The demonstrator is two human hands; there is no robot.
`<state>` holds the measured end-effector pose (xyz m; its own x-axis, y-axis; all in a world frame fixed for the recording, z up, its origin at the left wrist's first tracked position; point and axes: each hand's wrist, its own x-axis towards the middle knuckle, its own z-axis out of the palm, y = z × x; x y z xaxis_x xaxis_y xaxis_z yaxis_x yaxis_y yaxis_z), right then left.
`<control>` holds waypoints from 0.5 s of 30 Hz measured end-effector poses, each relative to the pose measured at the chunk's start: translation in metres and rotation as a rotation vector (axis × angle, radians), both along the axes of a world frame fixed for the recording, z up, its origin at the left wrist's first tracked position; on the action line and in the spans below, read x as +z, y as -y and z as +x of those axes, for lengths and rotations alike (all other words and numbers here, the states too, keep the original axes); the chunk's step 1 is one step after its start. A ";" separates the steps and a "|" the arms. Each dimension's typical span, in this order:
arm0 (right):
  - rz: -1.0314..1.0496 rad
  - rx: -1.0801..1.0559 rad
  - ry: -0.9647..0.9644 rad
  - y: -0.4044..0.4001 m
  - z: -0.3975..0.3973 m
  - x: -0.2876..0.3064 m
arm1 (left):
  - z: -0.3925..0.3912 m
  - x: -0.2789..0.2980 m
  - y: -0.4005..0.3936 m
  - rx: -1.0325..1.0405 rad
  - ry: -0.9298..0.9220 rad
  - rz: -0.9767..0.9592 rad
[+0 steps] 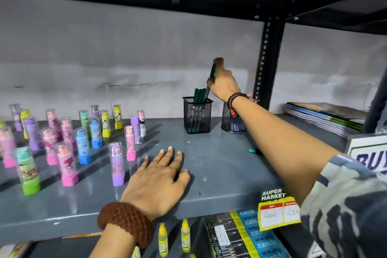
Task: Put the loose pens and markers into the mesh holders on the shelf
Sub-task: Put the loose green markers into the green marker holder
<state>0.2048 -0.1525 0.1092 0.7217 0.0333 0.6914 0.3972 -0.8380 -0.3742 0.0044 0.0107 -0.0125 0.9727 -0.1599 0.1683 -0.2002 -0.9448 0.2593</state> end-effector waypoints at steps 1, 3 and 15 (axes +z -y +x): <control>-0.020 0.005 -0.056 -0.002 0.004 -0.003 | 0.000 0.000 0.000 0.001 -0.003 0.000; -0.057 0.022 -0.136 -0.004 0.011 -0.008 | 0.001 0.001 -0.001 -0.001 -0.011 0.001; -0.170 -0.015 -0.190 0.040 -0.014 0.011 | 0.003 0.000 -0.004 -0.024 -0.026 0.006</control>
